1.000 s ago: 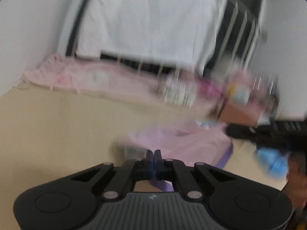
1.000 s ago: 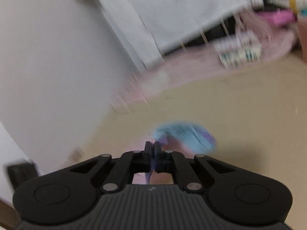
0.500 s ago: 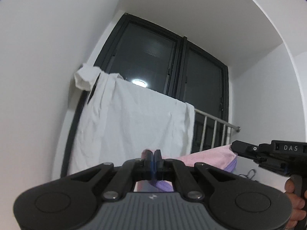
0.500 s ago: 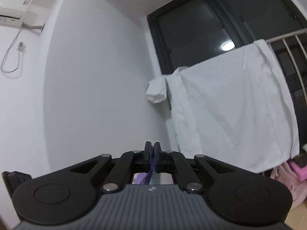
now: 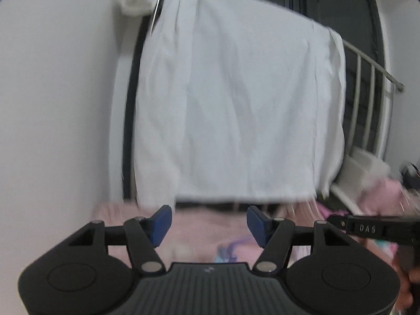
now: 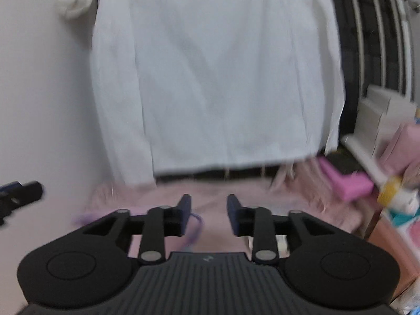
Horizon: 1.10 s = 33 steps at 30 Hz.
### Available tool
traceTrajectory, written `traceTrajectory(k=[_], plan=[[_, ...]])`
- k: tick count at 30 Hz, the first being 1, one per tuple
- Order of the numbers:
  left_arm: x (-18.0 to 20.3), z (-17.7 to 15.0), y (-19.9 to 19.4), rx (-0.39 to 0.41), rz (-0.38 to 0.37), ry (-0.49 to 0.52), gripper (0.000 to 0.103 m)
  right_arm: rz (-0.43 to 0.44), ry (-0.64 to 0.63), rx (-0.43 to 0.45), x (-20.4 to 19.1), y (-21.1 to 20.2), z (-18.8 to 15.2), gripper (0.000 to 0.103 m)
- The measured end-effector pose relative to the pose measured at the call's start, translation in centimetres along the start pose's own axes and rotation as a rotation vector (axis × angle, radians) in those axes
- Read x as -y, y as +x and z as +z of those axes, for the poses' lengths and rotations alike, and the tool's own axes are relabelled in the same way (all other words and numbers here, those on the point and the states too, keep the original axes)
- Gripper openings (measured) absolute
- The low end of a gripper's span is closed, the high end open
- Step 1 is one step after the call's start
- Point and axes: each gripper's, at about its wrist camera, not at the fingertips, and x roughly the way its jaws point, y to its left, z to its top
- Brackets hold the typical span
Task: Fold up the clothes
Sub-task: 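Lift the garment with both grippers and shake it open over the surface, then lay the garment flat on the surface and open both grippers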
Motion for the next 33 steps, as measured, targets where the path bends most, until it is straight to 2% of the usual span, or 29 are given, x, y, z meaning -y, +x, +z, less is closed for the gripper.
traceTrajectory(k=[3, 6, 8, 10, 11, 12, 13, 14, 15, 16, 17, 19, 20, 22, 25, 26, 28, 29, 30, 32, 33], plan=[[-3.5, -8.2, -1.0, -0.11, -0.047, -0.016, 0.072, 0.09, -0.077, -0.103, 0.5, 0.6, -7.9, 0.05], [-4.3, -15.9, -0.9, -0.243, -0.069, 0.022, 0.072, 0.181, -0.119, -0.244, 0.2, 1.0, -16.1, 0.05], [-4.2, -19.2, -0.1, -0.288, -0.073, 0.034, 0.071, 0.219, -0.093, -0.307, -0.9, 1.2, -20.3, 0.05], [-3.5, -21.2, 0.6, -0.329, -0.085, 0.047, 0.069, 0.235, -0.097, -0.304, -2.2, 1.6, -23.2, 0.049], [-2.9, -21.6, 1.0, -0.339, -0.086, 0.06, 0.069, 0.215, -0.115, -0.299, -2.7, 2.1, -23.9, 0.042], [-2.2, -21.6, 1.5, -0.341, -0.084, 0.076, 0.069, 0.176, -0.129, -0.294, -3.1, 2.8, -24.3, 0.027], [-1.7, -21.6, 1.8, -0.342, -0.083, 0.09, 0.069, 0.132, -0.136, -0.288, -3.3, 3.2, -24.6, 0.02], [-1.3, -21.5, 2.3, -0.354, -0.092, 0.102, 0.054, 0.103, -0.144, -0.288, -3.4, 3.5, -25.1, 0.008], [-1.2, -21.4, 2.9, -0.379, -0.1, 0.106, 0.016, 0.101, -0.142, -0.295, -3.3, 3.7, -25.4, 0.005], [-1.5, -21.2, 3.4, -0.414, -0.101, 0.089, 0.0, 0.106, -0.14, -0.293, -3.2, 3.6, -25.6, 0.005], [-2.2, -21.1, 3.7, -0.434, -0.105, 0.043, 0.002, 0.103, -0.16, -0.287, -3.1, 3.4, -25.9, 0.004], [-4.4, -21.0, 3.2, -0.393, -0.101, -0.072, 0.001, 0.082, -0.194, -0.276, -2.8, 2.9, -26.2, 0.004], [-5.4, -21.0, 2.9, -0.368, -0.072, -0.116, 0.001, 0.074, -0.196, -0.273, -2.6, 2.6, -26.3, 0.004], [-8.0, -20.9, 1.9, -0.311, 0.039, -0.243, 0.001, 0.06, -0.184, -0.275, -2.3, 1.5, -26.6, 0.004], [-11.6, -20.8, -0.2, -0.237, 0.279, -0.43, 0.003, 0.024, -0.18, -0.284, -2.4, 0.3, -26.9, 0.004], [-12.1, -20.8, -1.1, -0.228, 0.303, -0.448, 0.004, 0.01, -0.185, -0.285, -2.5, -0.1, -27.1, 0.004], [-12.5, -20.8, -3.4, -0.203, 0.286, -0.469, 0.02, -0.015, -0.193, -0.279, -2.5, -1.0, -27.4, 0.004], [-12.3, -20.9, -4.7, -0.19, 0.27, -0.469, 0.042, -0.026, -0.171, -0.277, -2.2, -1.3, -27.5, 0.005], [-11.8, -21.0, -6.2, -0.173, 0.248, -0.451, 0.054, -0.036, -0.148, -0.274, -1.8, -1.6, -27.6, 0.006], [-10.0, -21.6, -8.8, -0.146, 0.159, -0.355, 0.054, -0.025, -0.078, -0.25, -1.3, -3.3, -27.6, 0.006], [-9.0, -21.7, -9.6, -0.152, 0.1, -0.298, 0.054, 0.022, -0.038, -0.212, -1.3, -4.9, -27.5, 0.007]])
